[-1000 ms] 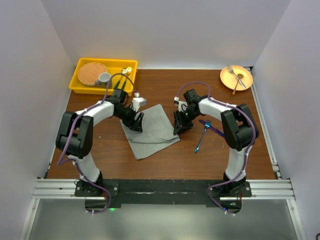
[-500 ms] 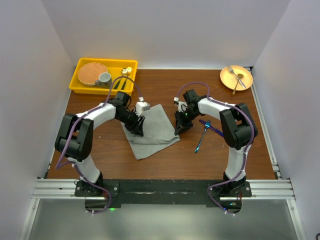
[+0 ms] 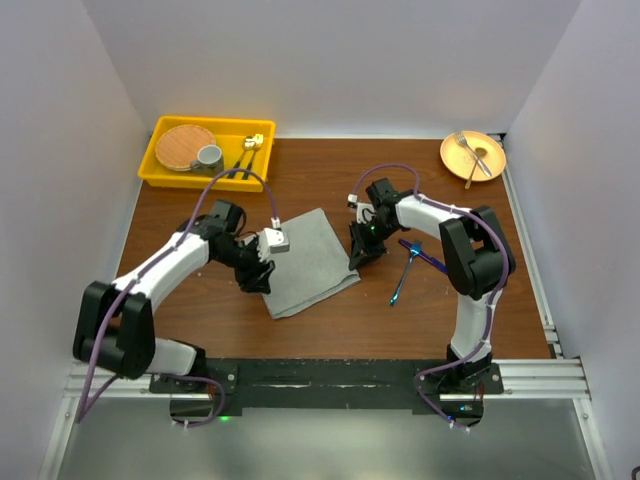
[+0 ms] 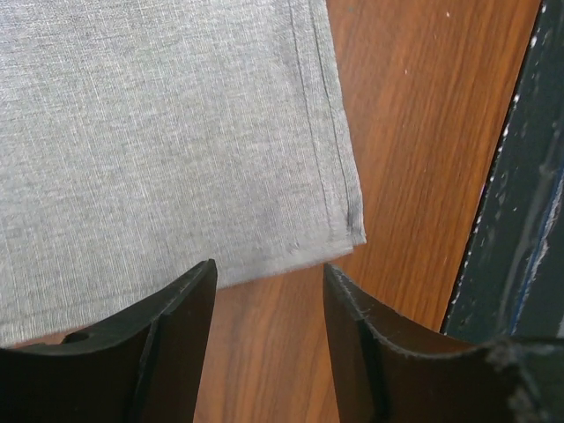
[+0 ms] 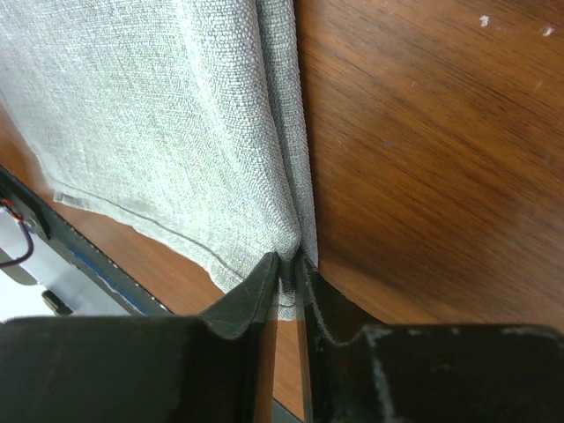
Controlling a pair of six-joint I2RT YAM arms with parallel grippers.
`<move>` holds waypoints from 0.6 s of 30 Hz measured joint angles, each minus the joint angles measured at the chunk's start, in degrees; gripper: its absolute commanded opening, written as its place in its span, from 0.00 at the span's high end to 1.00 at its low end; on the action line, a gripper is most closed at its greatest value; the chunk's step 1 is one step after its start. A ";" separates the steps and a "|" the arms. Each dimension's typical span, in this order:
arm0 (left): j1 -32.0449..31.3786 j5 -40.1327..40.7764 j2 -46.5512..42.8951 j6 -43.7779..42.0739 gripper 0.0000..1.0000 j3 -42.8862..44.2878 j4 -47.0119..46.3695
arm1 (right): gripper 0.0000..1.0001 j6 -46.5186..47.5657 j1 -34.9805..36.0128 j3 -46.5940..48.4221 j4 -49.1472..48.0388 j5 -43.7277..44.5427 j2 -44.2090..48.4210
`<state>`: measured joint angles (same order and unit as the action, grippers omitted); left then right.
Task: Fold the napkin into a case and place the utensils inside
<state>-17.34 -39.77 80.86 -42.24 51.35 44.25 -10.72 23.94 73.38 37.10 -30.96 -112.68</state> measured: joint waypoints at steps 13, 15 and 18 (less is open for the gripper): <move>-8.02 10.12 -12.20 2.27 0.36 -10.80 -11.39 | 0.70 1.90 0.00 2.67 4.04 0.79 0.02; -10.97 12.70 -12.20 3.87 0.37 -11.91 -13.64 | 0.70 2.19 0.00 3.08 4.44 1.33 0.02; -15.85 17.62 -12.07 6.91 0.38 -13.38 -16.94 | 0.71 2.34 0.00 3.26 4.87 1.51 0.02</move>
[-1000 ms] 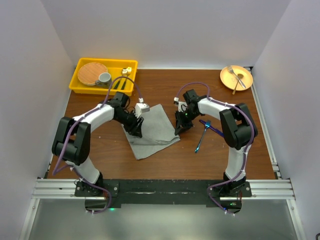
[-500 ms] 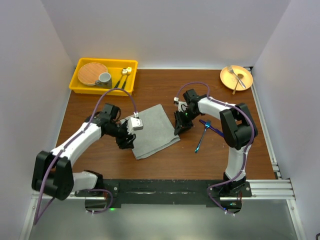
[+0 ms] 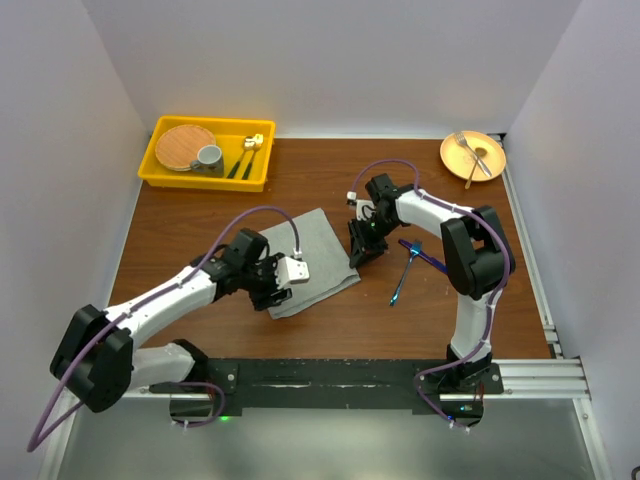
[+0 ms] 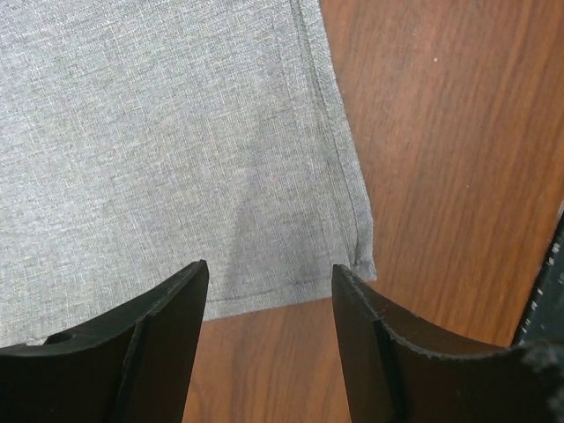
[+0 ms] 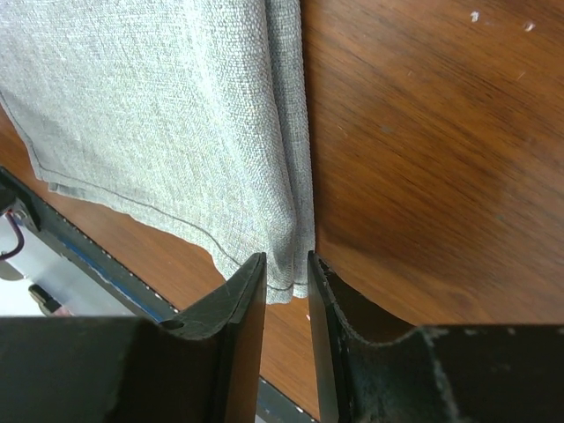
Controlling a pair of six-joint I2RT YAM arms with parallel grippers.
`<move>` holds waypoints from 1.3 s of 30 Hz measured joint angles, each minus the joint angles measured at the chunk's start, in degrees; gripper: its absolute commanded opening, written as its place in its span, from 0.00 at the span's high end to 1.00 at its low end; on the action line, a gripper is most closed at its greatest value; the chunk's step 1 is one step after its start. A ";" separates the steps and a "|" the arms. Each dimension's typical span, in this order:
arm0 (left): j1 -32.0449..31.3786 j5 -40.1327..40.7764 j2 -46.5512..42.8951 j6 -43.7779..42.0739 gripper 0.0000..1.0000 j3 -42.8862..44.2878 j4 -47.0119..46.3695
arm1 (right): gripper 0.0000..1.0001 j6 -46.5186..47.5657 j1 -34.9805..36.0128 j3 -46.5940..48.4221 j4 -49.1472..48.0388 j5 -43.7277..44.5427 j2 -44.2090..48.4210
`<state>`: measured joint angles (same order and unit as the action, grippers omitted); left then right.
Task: Fold the napkin into a case and place the utensils inside
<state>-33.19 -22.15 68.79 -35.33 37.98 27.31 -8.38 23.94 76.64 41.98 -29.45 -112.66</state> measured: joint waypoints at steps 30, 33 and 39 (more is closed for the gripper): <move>-17.86 19.76 9.86 4.70 0.63 -0.07 -7.13 | 1.00 0.37 0.00 0.00 0.87 -0.13 0.00; -17.88 20.24 9.84 4.70 0.67 -0.07 -7.08 | 1.00 0.37 0.00 0.00 0.87 -0.13 0.00; -17.90 20.72 9.84 4.57 0.87 -0.04 -7.02 | 1.00 0.35 0.00 0.00 0.87 -0.26 0.00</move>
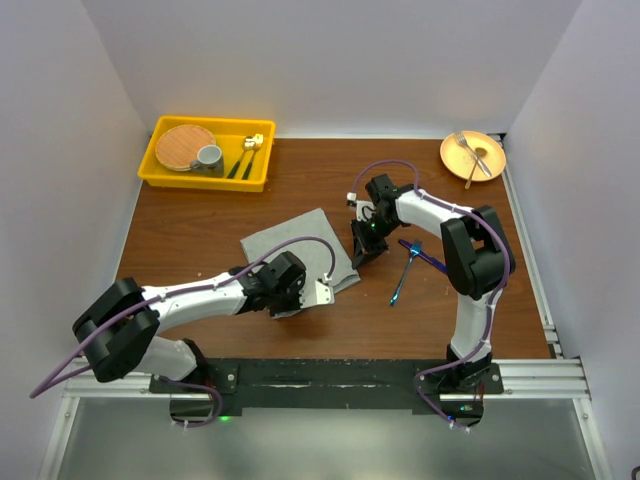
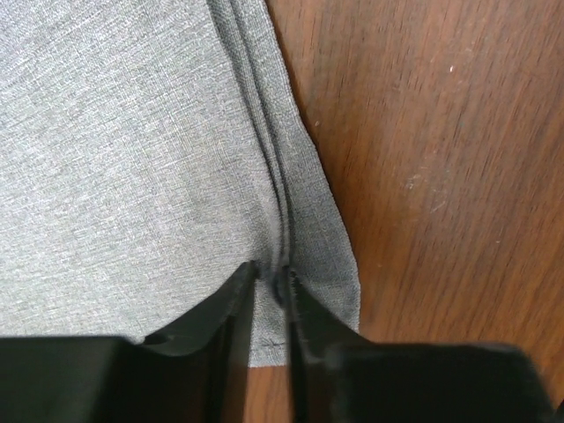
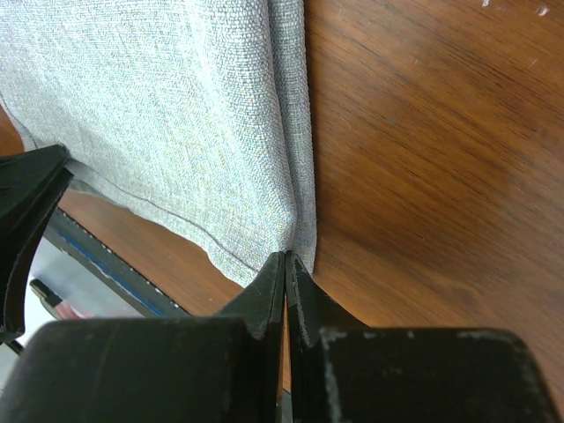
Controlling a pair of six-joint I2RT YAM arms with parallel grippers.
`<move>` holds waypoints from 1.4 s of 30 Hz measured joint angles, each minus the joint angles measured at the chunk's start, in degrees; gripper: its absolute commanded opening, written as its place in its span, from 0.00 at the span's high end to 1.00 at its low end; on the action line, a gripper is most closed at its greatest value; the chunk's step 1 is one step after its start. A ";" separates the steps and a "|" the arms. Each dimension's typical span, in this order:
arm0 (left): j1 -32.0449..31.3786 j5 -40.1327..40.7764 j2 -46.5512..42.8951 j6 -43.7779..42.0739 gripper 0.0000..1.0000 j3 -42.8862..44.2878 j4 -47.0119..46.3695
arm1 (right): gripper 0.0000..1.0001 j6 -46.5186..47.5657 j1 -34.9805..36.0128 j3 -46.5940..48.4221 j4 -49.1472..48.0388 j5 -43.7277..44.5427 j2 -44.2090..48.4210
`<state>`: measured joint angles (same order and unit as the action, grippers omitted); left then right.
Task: Fold the napkin into a case and place the utensils inside
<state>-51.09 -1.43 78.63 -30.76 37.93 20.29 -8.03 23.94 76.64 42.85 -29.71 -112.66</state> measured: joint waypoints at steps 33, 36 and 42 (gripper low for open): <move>0.02 -8.94 -3.63 -0.31 1.00 11.13 13.77 | 1.00 2.19 -0.39 1.03 4.22 -1.20 4.31; 0.02 -9.46 -3.50 -0.22 1.00 11.06 13.55 | 1.00 2.27 -0.39 0.87 3.74 -1.18 4.07; 0.02 -10.05 -2.14 0.39 0.67 8.79 11.47 | 1.00 2.29 -0.39 0.85 2.08 -0.90 1.20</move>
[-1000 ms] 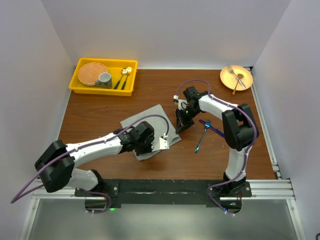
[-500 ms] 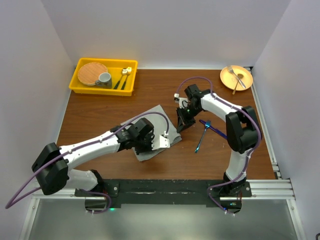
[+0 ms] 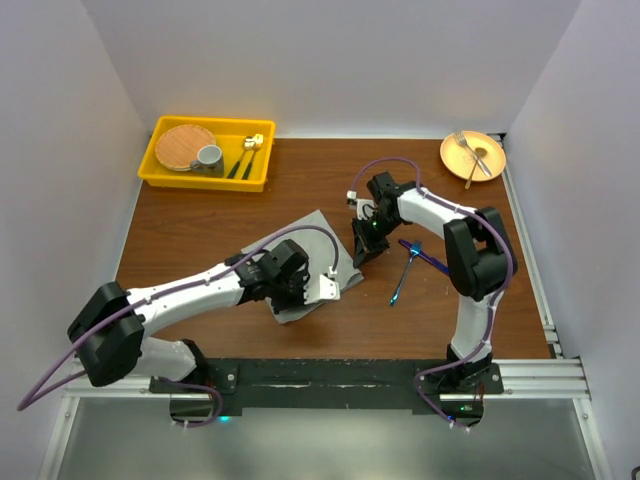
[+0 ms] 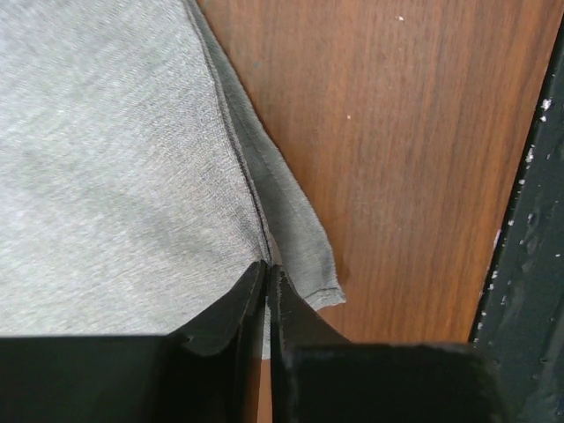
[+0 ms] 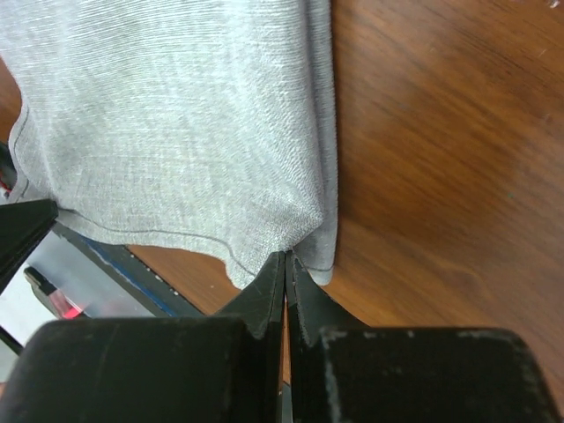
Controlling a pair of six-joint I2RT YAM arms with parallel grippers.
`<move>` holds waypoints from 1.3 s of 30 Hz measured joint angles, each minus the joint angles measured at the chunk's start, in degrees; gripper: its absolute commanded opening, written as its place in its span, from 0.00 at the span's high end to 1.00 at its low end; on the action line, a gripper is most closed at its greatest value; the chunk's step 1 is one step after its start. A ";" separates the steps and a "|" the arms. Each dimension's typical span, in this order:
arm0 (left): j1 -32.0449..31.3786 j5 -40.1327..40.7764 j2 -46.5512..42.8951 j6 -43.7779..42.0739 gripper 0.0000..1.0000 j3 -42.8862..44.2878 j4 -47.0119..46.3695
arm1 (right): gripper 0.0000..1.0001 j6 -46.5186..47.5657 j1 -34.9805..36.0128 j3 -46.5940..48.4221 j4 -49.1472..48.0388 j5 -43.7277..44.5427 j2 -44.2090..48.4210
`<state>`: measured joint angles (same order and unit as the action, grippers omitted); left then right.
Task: Fold the napkin into a case and place the utensils inside
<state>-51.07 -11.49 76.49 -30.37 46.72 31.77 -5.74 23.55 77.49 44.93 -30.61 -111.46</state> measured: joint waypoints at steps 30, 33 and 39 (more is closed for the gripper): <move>31.56 -17.64 2.38 6.56 0.65 3.43 0.50 | 0.66 3.13 1.18 -3.65 -4.52 0.83 -0.70; 31.56 -18.58 4.66 7.52 0.71 3.43 -1.57 | 0.69 2.36 1.25 -7.37 -6.36 -1.79 0.26; 31.56 -19.28 12.70 7.91 0.73 3.43 -5.33 | 0.55 -0.24 2.62 -15.54 -11.34 -5.49 4.92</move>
<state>-19.51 -30.76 89.19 -22.46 50.15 26.44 -5.98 26.17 61.95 33.58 -36.10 -106.54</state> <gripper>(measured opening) 0.278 0.341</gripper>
